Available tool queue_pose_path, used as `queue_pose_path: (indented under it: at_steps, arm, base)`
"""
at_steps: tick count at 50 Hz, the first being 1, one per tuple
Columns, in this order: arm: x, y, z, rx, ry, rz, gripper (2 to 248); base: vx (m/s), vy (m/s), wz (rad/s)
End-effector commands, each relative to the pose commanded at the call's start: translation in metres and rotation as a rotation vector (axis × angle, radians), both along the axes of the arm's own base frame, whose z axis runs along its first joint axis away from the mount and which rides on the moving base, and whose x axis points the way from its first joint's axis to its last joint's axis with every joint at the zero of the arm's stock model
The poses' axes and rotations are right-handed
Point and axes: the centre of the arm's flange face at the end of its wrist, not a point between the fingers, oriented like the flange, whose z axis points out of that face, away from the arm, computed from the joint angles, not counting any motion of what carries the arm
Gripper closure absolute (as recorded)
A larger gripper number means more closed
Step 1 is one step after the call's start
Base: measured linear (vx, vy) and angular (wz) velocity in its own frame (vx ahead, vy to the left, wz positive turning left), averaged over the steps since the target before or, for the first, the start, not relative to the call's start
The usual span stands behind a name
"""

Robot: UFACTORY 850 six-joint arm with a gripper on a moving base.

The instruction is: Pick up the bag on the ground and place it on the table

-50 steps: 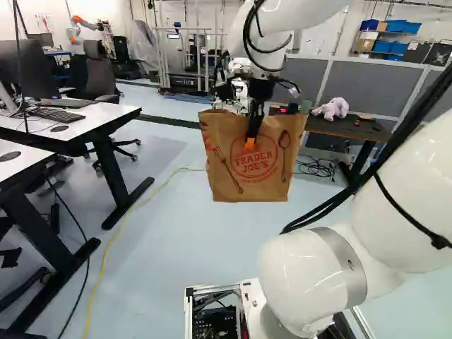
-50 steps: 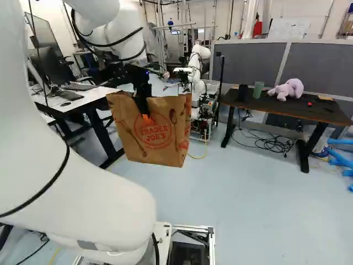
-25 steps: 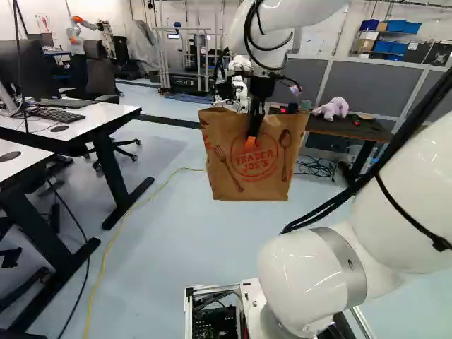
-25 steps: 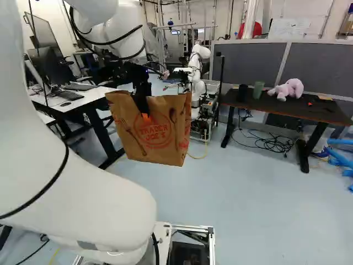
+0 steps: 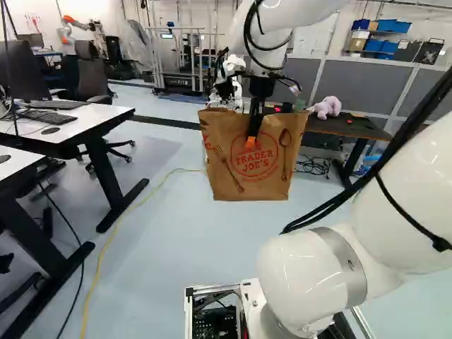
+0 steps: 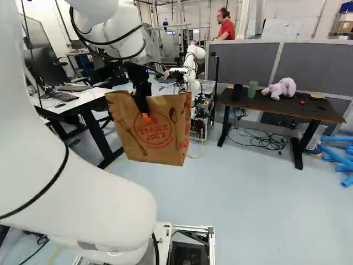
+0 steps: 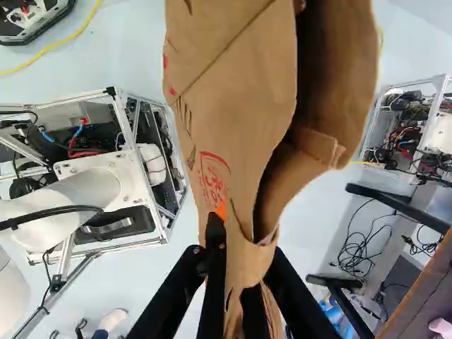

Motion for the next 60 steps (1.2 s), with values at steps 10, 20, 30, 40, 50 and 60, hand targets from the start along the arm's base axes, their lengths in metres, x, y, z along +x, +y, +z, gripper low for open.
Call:
queue_pose_path:
  at_steps: [10, 20, 30, 40, 50, 60]
  arm:
    - [0.0000, 0.0000, 0.0000, 0.000, 0.000, 0.000, 229]
    - [0.0000, 0.0000, 0.0000, 0.000, 0.000, 0.000, 229]
    - [0.0000, 0.0000, 0.0000, 0.000, 0.000, 0.000, 229]
    - [0.0000, 0.0000, 0.0000, 0.000, 0.000, 0.000, 229]
    - [0.0000, 0.0000, 0.0000, 0.000, 0.000, 0.000, 229]
    - [0.0000, 0.0000, 0.0000, 0.000, 0.000, 0.000, 229]
  base:
    - [-0.001, -0.023, -0.109]
    - [0.002, -0.032, -0.151]
    - [0.003, -0.055, -0.263]
    - [0.003, -0.068, -0.318]
    - [0.003, -0.052, -0.239]
    - [-0.001, 0.019, -0.007]
